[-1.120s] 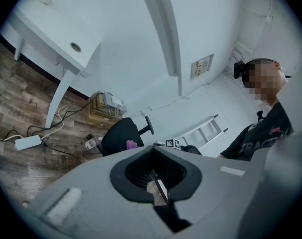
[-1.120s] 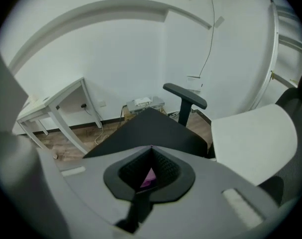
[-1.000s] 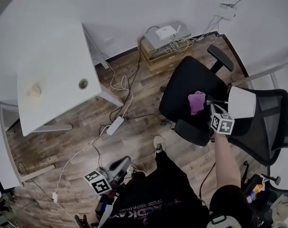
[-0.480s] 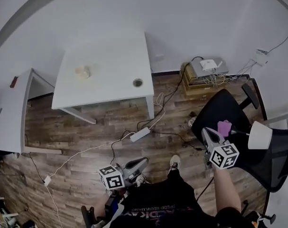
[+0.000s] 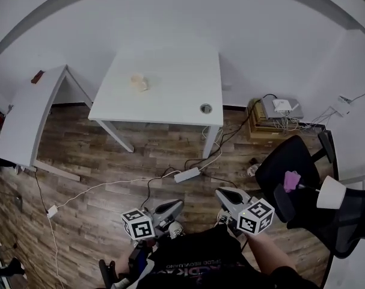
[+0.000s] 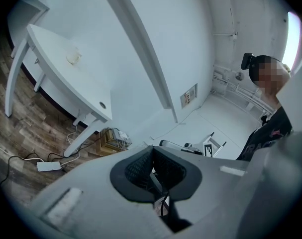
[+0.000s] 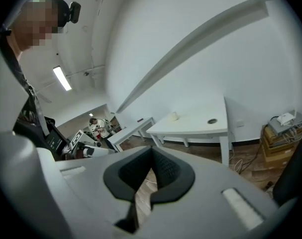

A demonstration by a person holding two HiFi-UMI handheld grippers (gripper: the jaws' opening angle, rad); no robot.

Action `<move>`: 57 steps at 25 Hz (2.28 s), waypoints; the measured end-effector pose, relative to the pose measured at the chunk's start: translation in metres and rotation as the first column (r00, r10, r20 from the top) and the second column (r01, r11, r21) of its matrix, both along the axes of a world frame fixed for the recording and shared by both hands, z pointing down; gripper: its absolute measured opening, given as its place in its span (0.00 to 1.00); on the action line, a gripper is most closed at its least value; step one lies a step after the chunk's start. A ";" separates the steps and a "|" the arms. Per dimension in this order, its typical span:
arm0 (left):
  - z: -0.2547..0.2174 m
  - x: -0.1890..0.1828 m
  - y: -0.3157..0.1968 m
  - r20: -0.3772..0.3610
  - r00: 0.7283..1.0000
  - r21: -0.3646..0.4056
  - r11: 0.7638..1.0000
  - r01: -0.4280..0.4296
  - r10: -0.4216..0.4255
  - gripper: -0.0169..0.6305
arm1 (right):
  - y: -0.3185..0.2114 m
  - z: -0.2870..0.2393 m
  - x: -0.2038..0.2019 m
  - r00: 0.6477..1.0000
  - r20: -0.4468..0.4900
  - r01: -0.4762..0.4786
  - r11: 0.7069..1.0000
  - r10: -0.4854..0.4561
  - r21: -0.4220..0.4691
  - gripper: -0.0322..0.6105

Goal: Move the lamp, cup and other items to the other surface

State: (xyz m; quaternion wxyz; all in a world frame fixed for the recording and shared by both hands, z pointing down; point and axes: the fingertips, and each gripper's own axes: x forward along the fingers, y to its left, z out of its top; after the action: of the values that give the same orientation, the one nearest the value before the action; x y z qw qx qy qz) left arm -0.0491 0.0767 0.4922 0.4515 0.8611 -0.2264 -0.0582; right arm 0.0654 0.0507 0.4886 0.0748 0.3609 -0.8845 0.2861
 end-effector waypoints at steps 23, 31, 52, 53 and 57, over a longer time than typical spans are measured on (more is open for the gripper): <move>0.002 -0.084 0.040 -0.019 0.998 0.022 0.998 0.057 -0.057 0.02 | 0.079 0.007 -0.159 0.968 0.039 0.249 0.968 -0.249 0.000 0.06; 0.005 -0.085 0.041 -0.041 0.998 0.023 0.999 0.047 -0.046 0.02 | 0.080 0.011 -0.162 0.969 0.021 0.245 0.969 -0.245 -0.011 0.06; 0.003 -0.077 0.048 -0.034 0.999 0.028 0.999 0.022 -0.021 0.02 | 0.083 0.010 -0.155 0.972 0.027 0.234 0.972 -0.234 -0.001 0.06; 0.003 -0.076 0.049 -0.040 0.999 0.033 0.999 0.015 -0.013 0.02 | 0.083 0.009 -0.154 0.972 0.027 0.232 0.973 -0.232 0.002 0.06; -0.004 -0.073 0.050 -0.038 0.999 0.055 0.999 -0.004 0.006 0.02 | 0.084 0.007 -0.152 0.975 0.027 0.219 0.976 -0.219 0.004 0.06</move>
State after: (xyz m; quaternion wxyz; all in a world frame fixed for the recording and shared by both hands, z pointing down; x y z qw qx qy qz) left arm -0.1222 0.1268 0.4885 0.4322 0.8724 -0.2142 -0.0795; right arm -0.0870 0.1351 0.4961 0.0938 0.2576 -0.9199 0.2806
